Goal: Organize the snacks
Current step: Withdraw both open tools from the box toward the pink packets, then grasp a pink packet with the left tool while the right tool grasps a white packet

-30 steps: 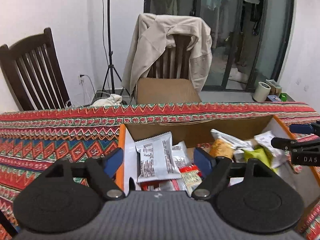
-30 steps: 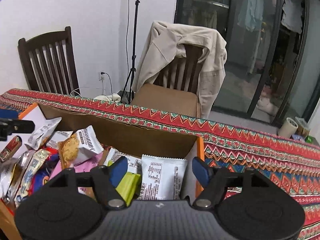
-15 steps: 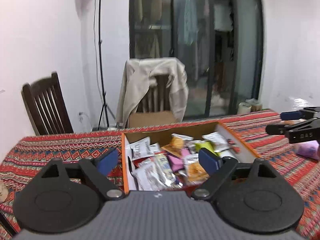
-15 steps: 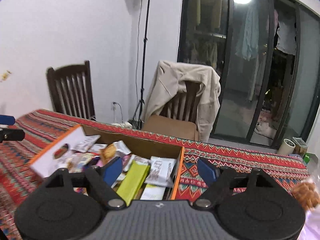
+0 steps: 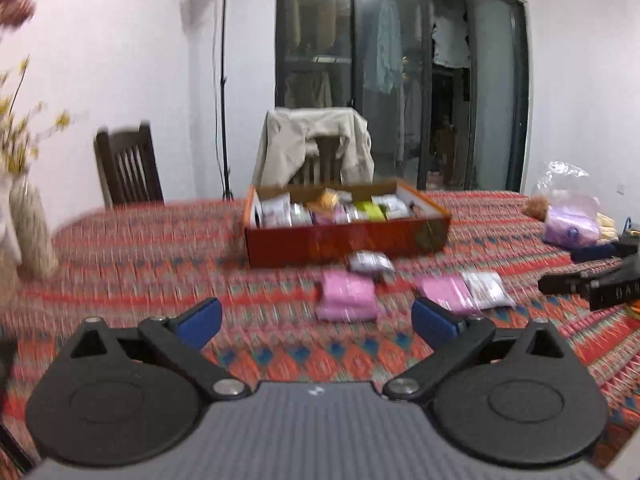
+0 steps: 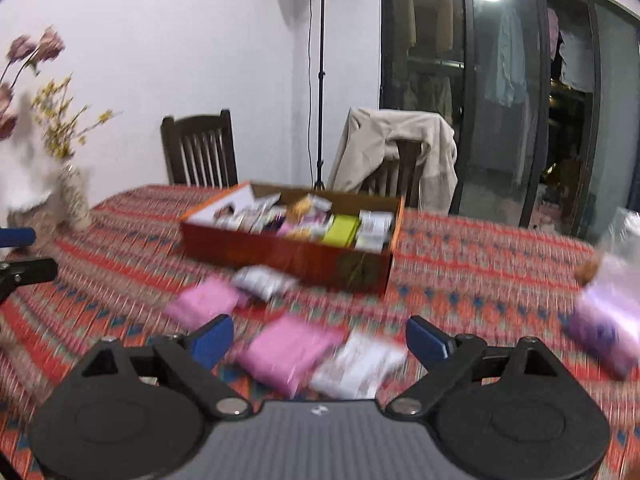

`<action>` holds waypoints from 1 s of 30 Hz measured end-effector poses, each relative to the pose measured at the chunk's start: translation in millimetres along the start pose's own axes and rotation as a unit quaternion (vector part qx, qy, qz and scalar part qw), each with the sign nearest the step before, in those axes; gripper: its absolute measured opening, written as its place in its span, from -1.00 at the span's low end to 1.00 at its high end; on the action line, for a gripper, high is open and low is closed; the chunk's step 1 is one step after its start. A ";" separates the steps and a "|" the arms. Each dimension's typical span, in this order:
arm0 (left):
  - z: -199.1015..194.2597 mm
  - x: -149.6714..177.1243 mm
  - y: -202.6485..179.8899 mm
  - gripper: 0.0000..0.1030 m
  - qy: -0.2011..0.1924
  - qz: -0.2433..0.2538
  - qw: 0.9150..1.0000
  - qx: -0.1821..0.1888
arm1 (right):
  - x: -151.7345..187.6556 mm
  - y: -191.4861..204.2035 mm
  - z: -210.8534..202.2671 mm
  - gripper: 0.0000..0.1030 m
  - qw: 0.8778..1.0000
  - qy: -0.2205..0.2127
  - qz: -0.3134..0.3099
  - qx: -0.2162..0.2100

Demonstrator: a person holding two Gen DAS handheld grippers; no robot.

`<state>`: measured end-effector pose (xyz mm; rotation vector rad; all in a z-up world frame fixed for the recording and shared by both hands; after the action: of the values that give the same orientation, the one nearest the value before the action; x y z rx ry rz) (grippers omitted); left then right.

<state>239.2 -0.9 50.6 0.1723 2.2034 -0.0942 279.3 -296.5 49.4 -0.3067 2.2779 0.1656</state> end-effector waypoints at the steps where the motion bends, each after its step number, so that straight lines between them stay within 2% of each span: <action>1: -0.3 9.7 -0.6 1.00 0.009 -0.008 1.000 0.006 | 14.4 4.5 -5.1 0.81 1.000 0.006 0.006 0.004; 6: 7.0 41.6 -0.6 1.00 0.056 -0.026 0.998 0.021 | 69.1 21.9 -17.0 0.81 0.999 0.043 0.027 -0.009; 10: 13.3 49.9 -2.1 1.00 0.070 -0.026 0.997 0.020 | 90.6 28.3 -14.6 0.81 0.998 0.064 0.016 -0.004; 13: 15.4 48.1 -1.2 1.00 0.071 -0.031 0.997 0.029 | 90.1 21.9 -13.1 0.81 0.997 0.062 0.026 0.024; 22: 41.8 34.6 -4.3 1.00 0.084 -0.031 0.995 0.035 | 80.6 0.3 -0.6 0.81 0.996 0.056 0.062 0.020; 30: 105.2 -27.0 -10.2 1.00 0.088 -0.004 0.995 0.046 | 45.7 -9.0 24.8 0.77 0.995 0.032 0.089 -0.014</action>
<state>336.8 -27.1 9.7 0.2300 2.3765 -0.1913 270.3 -307.4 -1.5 -0.1258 2.3673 0.2835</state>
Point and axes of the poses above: each gripper's, at about its wrist camera, not at the fingertips, and z roughly the way its jaws point, y to its left, x to its underside, the point moved 1 cm from there along z, roughly the way its jaws point, and after that the axes turned 12 degrees about y, right-handed, at the moved point
